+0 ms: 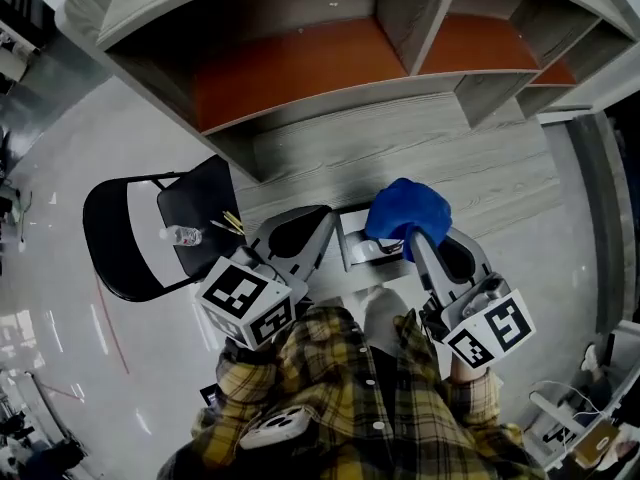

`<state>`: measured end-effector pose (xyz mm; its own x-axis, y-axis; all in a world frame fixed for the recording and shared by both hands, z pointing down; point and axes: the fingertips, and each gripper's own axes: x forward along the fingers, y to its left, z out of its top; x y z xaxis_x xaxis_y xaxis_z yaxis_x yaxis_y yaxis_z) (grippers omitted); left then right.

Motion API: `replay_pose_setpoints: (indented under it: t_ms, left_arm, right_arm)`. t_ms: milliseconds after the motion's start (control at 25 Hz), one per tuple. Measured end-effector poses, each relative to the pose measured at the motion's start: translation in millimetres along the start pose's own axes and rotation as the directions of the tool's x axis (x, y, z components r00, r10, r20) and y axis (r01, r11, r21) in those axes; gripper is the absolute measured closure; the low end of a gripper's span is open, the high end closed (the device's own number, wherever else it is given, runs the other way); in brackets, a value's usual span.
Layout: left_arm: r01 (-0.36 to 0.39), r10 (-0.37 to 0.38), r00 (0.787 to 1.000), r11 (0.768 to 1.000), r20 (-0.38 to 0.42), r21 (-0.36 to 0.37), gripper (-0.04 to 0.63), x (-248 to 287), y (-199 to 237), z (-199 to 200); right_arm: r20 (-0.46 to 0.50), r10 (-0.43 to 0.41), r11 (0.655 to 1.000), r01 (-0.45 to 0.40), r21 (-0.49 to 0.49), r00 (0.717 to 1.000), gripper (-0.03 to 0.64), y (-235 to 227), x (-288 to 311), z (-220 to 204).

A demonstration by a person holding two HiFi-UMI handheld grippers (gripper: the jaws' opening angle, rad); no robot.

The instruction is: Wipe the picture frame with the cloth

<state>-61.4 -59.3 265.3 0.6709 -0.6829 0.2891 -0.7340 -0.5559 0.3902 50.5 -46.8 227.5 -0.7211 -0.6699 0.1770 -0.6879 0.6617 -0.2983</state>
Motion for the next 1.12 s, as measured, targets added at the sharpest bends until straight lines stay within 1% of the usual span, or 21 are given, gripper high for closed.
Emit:
replay_pose_setpoints:
  t_ms: [120, 240, 360, 480, 560, 720, 960, 1120]
  left_arm:
    - [0.062, -0.061, 0.996, 0.998, -0.063, 0.006, 0.589, 9.5, 16.8, -17.7]
    - [0.088, -0.088, 0.987, 0.996, -0.131, -0.005, 0.588, 24.7, 33.2, -37.2]
    - [0.118, -0.121, 0.977, 0.993, -0.177, -0.027, 0.582, 37.3, 40.3, -57.5]
    - [0.140, -0.149, 0.962, 0.989, -0.230, -0.054, 0.534, 47.4, 46.8, -82.8]
    - [0.147, -0.159, 0.952, 0.987, -0.263, -0.065, 0.511, 55.9, 53.6, -99.5]
    - [0.143, -0.159, 0.930, 0.987, -0.332, -0.074, 0.499, 80.3, 72.4, -133.2]
    - [0.132, -0.163, 0.889, 0.986, -0.428, -0.100, 0.491, 110.2, 96.8, -182.2]
    - [0.128, -0.168, 0.859, 0.985, -0.484, -0.113, 0.489, 119.9, 106.7, -205.4]
  right_arm:
    - [-0.004, -0.048, 0.999, 0.048, -0.006, 0.999, 0.570, 4.8, 10.9, -10.3]
    - [-0.028, -0.071, 0.997, 0.071, 0.013, 0.997, 0.570, 2.4, 16.5, -22.4]
    - [-0.054, -0.097, 0.994, 0.099, 0.047, 0.994, 0.571, -2.6, 13.6, -38.2]
    - [-0.081, -0.117, 0.989, 0.123, 0.079, 0.990, 0.570, -6.0, 10.3, -56.5]
    - [-0.094, -0.122, 0.987, 0.131, 0.090, 0.988, 0.569, -7.4, 10.1, -66.2]
    - [-0.116, -0.121, 0.985, 0.134, 0.110, 0.986, 0.569, -11.5, 12.4, -83.9]
    - [-0.152, -0.106, 0.980, 0.130, 0.154, 0.983, 0.569, -13.1, 14.3, -111.9]
    - [-0.157, -0.096, 0.975, 0.124, 0.183, 0.983, 0.571, -14.5, 17.2, -122.5]
